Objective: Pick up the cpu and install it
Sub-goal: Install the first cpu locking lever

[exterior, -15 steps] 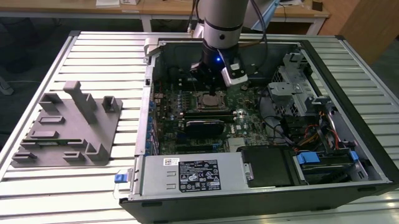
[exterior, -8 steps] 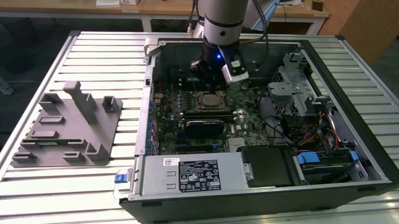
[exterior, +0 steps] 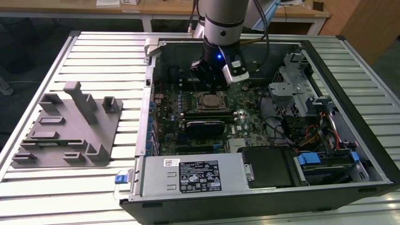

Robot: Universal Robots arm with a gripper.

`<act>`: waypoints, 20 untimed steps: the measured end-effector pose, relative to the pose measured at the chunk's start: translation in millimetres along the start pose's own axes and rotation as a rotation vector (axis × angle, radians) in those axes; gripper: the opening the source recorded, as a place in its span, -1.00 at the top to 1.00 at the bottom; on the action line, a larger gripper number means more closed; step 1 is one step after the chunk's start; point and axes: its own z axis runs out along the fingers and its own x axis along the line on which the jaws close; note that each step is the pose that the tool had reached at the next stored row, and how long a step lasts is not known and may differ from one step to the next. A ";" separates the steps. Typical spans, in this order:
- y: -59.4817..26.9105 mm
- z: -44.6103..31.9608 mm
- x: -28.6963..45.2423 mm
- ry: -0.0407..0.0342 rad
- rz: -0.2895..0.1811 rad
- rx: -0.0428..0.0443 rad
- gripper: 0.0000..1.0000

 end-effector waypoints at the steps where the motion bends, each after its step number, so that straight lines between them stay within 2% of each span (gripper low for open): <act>1: 0.0 0.0 0.1 0.0000 0.000 0.0000 0.79; 9: -1.3 0.0 7.3 -0.0002 0.000 0.0000 0.79; 20: -5.8 -0.1 31.8 -0.0012 0.000 -0.0011 0.79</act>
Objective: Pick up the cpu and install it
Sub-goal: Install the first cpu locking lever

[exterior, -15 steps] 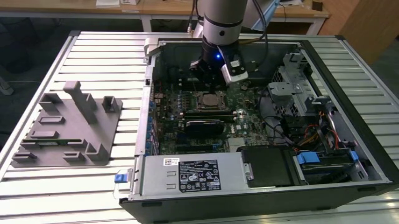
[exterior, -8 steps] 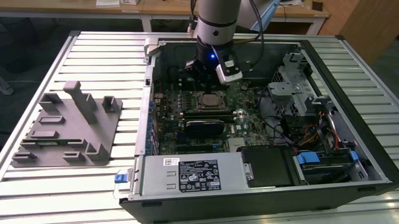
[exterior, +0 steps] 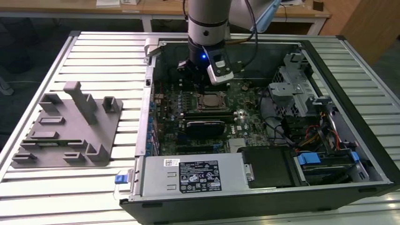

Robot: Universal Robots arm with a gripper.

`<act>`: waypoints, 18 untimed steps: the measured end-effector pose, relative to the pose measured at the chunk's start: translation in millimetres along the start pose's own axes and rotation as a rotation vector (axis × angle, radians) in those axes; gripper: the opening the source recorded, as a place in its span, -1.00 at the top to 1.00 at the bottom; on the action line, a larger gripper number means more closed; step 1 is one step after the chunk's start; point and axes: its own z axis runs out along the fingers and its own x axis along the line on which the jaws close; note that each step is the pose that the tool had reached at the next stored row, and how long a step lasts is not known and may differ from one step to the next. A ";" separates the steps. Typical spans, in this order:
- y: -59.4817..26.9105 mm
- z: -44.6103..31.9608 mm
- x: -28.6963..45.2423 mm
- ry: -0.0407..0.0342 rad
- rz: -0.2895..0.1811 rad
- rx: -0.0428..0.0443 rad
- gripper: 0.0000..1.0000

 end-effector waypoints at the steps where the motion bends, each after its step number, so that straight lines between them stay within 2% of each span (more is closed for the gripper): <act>1: -0.5 -0.1 2.3 -0.0002 0.000 0.0000 0.79; 12: -3.9 -0.1 21.2 -0.0009 0.000 -0.0005 0.79; 18: -5.4 -0.1 29.2 -0.0008 0.000 -0.0014 0.79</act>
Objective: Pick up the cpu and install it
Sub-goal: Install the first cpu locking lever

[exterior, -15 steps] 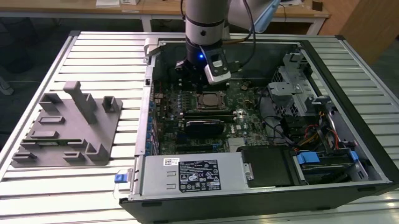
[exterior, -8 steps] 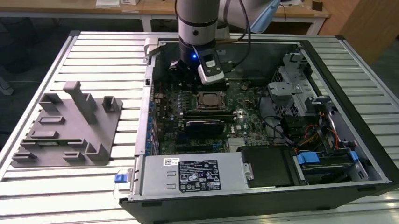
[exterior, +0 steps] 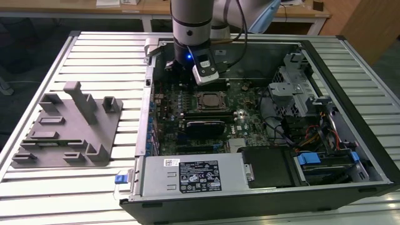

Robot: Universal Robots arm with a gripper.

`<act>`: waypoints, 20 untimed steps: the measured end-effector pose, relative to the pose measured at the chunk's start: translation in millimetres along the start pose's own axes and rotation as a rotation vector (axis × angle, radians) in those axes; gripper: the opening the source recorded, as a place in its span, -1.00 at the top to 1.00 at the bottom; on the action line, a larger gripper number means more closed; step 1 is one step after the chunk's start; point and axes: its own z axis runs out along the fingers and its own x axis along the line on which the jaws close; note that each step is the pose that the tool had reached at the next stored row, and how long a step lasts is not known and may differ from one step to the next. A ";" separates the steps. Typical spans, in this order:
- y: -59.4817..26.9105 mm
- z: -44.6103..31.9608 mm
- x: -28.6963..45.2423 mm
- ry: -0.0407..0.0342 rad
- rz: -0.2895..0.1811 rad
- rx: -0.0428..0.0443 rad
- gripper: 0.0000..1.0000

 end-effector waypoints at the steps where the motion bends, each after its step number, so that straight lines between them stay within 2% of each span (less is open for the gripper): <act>1: -0.2 0.0 1.1 0.0001 0.000 -0.0013 0.79; 3: -0.6 0.0 3.2 0.0009 0.000 -0.0055 0.79; 5: -0.9 0.1 5.2 0.0024 0.000 -0.0140 0.79; 8: -1.3 0.1 7.0 0.0072 0.000 -0.0402 0.79; 10: -1.5 0.0 7.7 0.0113 0.000 -0.0631 0.79; 16: -1.8 0.0 9.0 0.0259 0.001 -0.1436 0.79; 20: -1.9 0.1 9.4 0.0338 0.001 -0.1885 0.79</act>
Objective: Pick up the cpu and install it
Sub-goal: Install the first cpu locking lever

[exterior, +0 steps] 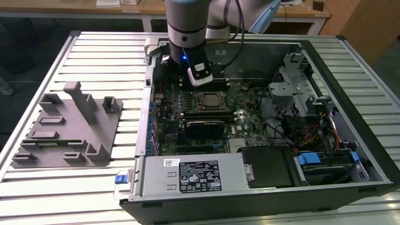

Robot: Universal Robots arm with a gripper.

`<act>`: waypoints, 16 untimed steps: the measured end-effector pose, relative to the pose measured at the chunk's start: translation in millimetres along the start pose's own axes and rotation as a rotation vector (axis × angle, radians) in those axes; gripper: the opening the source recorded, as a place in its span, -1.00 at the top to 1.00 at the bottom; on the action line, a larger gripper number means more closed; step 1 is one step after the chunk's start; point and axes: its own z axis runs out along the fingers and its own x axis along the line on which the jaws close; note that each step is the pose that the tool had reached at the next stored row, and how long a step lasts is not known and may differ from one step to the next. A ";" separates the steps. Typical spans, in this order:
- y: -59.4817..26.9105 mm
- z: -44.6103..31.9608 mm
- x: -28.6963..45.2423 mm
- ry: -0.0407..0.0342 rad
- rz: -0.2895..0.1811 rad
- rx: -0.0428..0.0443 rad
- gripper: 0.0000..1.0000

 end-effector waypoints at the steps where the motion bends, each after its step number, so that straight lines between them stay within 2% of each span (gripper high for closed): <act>1: 0.0 0.0 0.1 0.0018 0.000 -0.0101 0.79; 6: -0.1 -0.1 0.3 0.0091 0.000 -0.0506 0.79; 8: -0.1 0.0 0.3 0.0114 0.000 -0.0632 0.79; 9: -0.1 0.0 0.4 0.0119 0.000 -0.0663 0.79; 16: 0.3 0.0 -1.7 0.0121 0.000 -0.0669 0.79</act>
